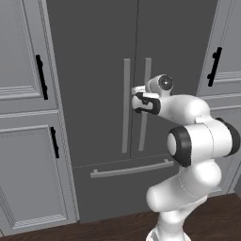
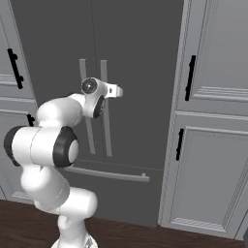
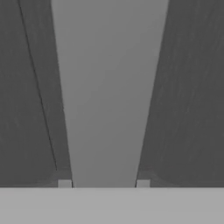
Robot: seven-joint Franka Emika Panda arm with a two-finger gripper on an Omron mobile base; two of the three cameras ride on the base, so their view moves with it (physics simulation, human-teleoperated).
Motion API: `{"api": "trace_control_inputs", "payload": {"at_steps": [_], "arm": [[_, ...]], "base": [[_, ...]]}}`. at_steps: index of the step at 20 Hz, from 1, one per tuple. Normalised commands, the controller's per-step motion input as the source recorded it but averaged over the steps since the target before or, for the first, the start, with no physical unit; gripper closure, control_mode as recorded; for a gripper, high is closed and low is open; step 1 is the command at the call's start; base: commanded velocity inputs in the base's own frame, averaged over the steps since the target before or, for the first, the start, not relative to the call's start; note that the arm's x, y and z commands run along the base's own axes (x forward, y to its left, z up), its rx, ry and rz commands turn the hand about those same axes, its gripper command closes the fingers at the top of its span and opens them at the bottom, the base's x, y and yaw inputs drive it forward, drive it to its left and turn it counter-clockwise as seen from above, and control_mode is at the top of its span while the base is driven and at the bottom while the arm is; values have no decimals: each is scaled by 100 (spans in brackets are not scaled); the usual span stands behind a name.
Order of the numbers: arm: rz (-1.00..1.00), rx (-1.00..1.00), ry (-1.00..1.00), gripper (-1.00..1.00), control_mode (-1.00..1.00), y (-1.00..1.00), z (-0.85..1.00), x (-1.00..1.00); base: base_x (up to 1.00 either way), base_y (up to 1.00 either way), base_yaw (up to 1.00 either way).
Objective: Take the strawberry from the fridge and place it on top of the pancake, located on the dining counter.
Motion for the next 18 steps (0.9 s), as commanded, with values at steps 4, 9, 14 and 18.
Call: {"api": "trace_control_inputs", "payload": {"at_steps": [4,9,14,18], "arm": [[0,4,0,100,-100,-30,1,-72],[0,7,0,100,-100,-46,6,-89],[0,12,6,100,-100,-74,8,-81],[0,13,14,100,-100,-85,26,-76]], "base": [[0,0,0],[0,0,0],[0,0,0],[0,0,0]]}}
